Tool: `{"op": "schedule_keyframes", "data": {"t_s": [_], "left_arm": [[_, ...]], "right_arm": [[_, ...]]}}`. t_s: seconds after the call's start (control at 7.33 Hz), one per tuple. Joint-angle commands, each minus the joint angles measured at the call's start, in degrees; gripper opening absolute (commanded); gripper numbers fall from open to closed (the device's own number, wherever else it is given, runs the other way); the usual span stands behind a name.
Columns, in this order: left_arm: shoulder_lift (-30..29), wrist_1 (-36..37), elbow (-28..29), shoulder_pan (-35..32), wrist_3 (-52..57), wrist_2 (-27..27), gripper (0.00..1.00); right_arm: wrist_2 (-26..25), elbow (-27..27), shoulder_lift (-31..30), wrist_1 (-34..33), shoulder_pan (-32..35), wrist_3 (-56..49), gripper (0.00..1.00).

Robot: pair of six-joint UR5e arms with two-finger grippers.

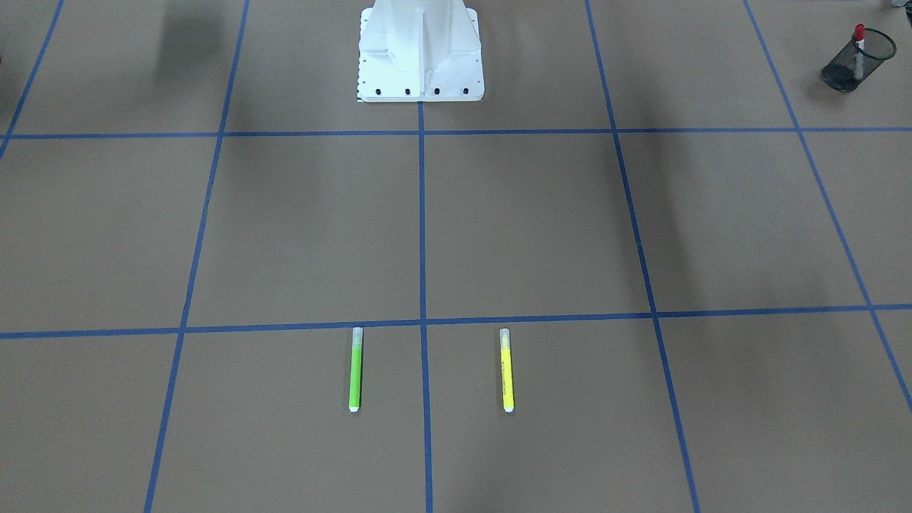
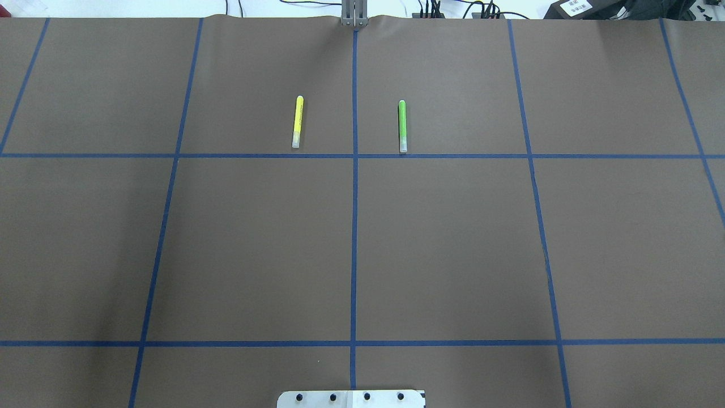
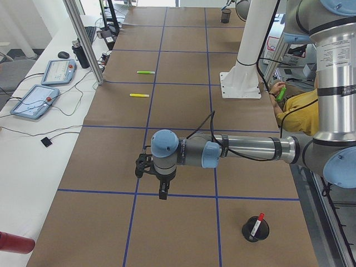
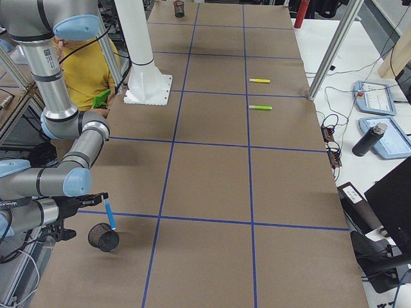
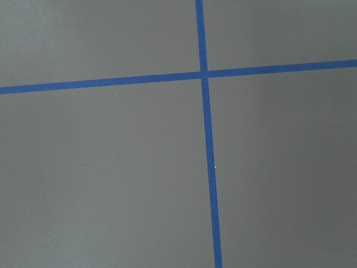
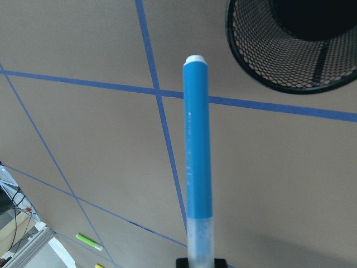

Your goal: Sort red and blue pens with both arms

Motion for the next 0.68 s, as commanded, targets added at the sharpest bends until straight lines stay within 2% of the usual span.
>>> {"op": "schedule_keyframes", "data": {"t_s": [0.0,0.27,0.55], "left_arm": [[0.0,0.0,-0.1,0.0,0.1,0.0,1.0],[0.0,0.0,-0.2,0.0,0.2,0.0,1.0],[0.0,0.0,-0.4,0.0,0.2,0.0,1.0]], "right_arm": [[-2.4,0.0,0.2,-0.1,1.3,-0.1,0.0],[-9.5,-0.2,2.0,0.0,4.3,-0.1,0.0],[-12.7,-0.9,2.9,0.5,6.4,-0.4,0.0]]}}
